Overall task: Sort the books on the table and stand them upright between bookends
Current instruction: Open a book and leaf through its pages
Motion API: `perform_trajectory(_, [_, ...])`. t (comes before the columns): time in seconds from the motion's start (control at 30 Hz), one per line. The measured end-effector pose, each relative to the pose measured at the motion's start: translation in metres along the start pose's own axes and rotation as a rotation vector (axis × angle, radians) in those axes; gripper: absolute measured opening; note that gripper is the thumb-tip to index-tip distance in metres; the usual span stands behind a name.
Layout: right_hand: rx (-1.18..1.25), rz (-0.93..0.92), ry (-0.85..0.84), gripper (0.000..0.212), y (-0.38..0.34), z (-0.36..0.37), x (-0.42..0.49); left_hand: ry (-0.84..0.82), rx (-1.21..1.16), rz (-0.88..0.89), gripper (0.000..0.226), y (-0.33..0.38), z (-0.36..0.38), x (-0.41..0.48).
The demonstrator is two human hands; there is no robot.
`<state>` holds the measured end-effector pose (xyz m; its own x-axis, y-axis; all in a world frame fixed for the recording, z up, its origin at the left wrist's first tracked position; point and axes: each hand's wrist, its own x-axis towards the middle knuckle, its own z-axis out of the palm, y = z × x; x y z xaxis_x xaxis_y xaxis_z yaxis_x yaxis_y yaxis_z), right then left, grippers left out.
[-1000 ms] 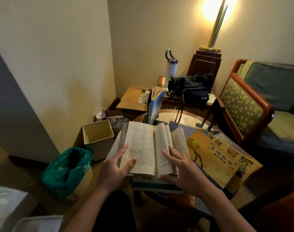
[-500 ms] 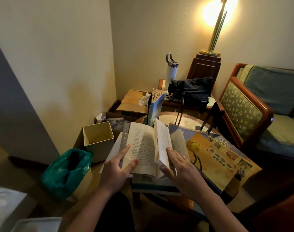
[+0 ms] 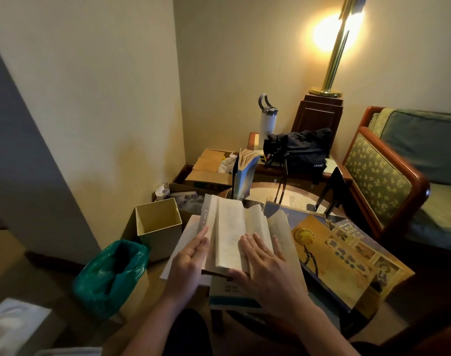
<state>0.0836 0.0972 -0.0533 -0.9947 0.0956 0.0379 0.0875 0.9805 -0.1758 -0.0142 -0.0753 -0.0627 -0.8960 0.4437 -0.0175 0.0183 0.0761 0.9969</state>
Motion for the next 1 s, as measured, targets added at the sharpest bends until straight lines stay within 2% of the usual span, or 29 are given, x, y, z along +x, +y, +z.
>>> perform_trajectory(0.1, [0.0, -0.009, -0.005, 0.087, -0.005, 0.003, 0.005, -0.018, -0.049, -0.011, 0.048, 0.003, -0.001, 0.001])
perform_trajectory(0.33, [-0.008, -0.04, -0.042, 0.088, -0.013, 0.005, 0.009, -0.077, 0.107, -0.001, 0.055, -0.004, -0.004, 0.004])
perform_trajectory(0.5, [-0.076, -0.071, -0.118, 0.081, -0.013, 0.005, 0.012, -0.096, 0.079, -0.034, 0.056, -0.003, -0.008, 0.004])
perform_trajectory(0.63, [-0.091, -0.074, -0.141, 0.077, -0.01, 0.006, 0.015, -0.19, 0.041, -0.135, 0.054, 0.005, -0.018, 0.009])
perform_trajectory(0.73, [-0.091, -0.08, -0.141, 0.074, -0.007, 0.009, 0.013, -0.127, 0.137, -0.175, 0.052, 0.003, -0.024, 0.016])
perform_trajectory(1.0, [-0.07, -0.062, -0.157, 0.063, -0.006, 0.009, 0.011, -0.024, 0.303, -0.108, 0.055, -0.013, -0.01, 0.016])
